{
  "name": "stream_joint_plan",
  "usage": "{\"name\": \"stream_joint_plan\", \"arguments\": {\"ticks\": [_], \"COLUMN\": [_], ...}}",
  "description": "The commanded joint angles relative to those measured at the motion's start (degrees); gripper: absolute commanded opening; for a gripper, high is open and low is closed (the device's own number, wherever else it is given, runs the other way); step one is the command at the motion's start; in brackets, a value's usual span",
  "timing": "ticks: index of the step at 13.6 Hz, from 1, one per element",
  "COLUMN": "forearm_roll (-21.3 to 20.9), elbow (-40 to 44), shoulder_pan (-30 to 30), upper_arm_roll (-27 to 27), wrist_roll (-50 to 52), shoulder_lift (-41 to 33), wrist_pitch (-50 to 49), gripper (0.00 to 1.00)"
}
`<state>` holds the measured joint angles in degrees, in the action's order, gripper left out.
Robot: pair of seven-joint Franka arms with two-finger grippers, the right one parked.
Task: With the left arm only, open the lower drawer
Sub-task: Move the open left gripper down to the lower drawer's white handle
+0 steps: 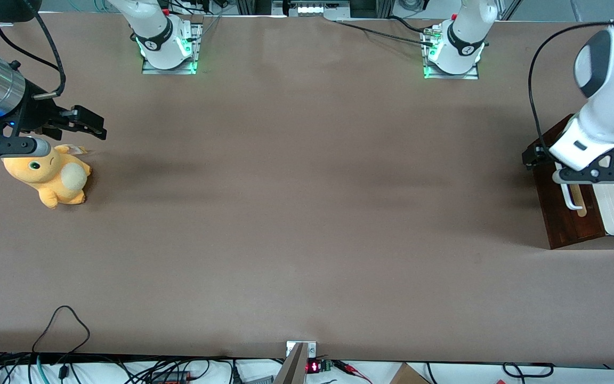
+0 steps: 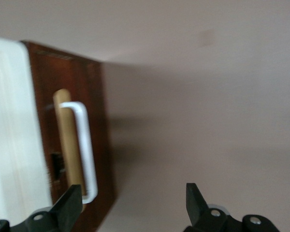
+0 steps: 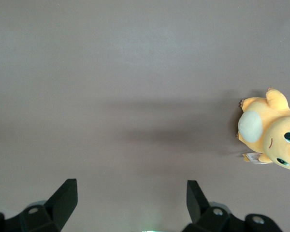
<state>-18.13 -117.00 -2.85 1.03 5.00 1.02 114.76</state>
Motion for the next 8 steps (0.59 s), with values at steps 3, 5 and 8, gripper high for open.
{"name": "stream_joint_plan", "arguments": {"ticks": [3,5,8], "forearm_roll": [-19.18,-28.4,-39.14], "elbow": [-3.32,-3.5,-3.59], "shoulder_pan": [2.49,4.77,7.07], "upper_arm_roll": [0.81,1.07,1.86], "wrist_roll": [15.27,23.0,33.66], "shoulder_lift": [3.0,7.39,14.34], "wrist_pitch": [-4.09,-8.3,-14.11], "gripper": [0.94,0.91,0.9]}}
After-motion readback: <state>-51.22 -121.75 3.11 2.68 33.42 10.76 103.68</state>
